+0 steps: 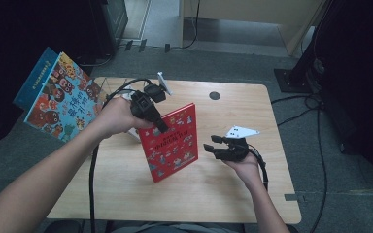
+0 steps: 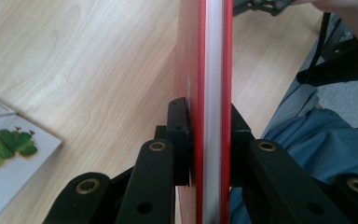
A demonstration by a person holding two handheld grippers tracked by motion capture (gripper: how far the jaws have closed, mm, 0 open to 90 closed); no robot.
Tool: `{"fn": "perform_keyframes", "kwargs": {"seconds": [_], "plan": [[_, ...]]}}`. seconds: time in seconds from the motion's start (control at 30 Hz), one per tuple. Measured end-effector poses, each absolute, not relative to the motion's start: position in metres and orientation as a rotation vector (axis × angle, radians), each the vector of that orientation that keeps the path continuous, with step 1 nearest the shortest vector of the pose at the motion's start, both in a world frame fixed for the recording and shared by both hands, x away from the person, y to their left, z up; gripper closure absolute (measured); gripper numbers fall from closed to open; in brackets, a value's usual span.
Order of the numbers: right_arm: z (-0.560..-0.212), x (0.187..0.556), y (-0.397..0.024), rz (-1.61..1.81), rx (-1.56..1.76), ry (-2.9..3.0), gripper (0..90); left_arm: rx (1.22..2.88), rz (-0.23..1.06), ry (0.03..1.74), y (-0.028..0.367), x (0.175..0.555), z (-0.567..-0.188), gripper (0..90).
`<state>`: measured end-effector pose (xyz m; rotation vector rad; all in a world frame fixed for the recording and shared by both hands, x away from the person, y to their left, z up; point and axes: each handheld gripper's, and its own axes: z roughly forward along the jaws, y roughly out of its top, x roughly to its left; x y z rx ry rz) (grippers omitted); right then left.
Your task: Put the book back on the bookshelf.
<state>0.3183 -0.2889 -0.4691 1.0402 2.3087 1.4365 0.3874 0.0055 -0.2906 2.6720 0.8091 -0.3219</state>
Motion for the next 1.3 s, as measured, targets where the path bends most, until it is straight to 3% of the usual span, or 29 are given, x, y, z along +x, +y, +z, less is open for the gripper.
{"fn": "perform_keyframes", "kwargs": {"seconds": [0.37, 0.9, 1.3], "plan": [[-0.497, 0.326, -0.282, 1.195, 1.065, 2.39, 45.6, 2.573, -0.318, 0.901, 0.04, 0.384, -0.281, 79.2], [-0.513, 0.342, -0.281, 1.102, 1.119, 2.406, 44.5, 2.471, -0.286, 1.017, 0.094, 0.365, -0.268, 79.5], [-0.52, 0.354, -0.283, 1.07, 1.121, 2.386, 41.8, 2.407, -0.3, 1.115, 0.133, 0.348, -0.278, 79.5]]}}
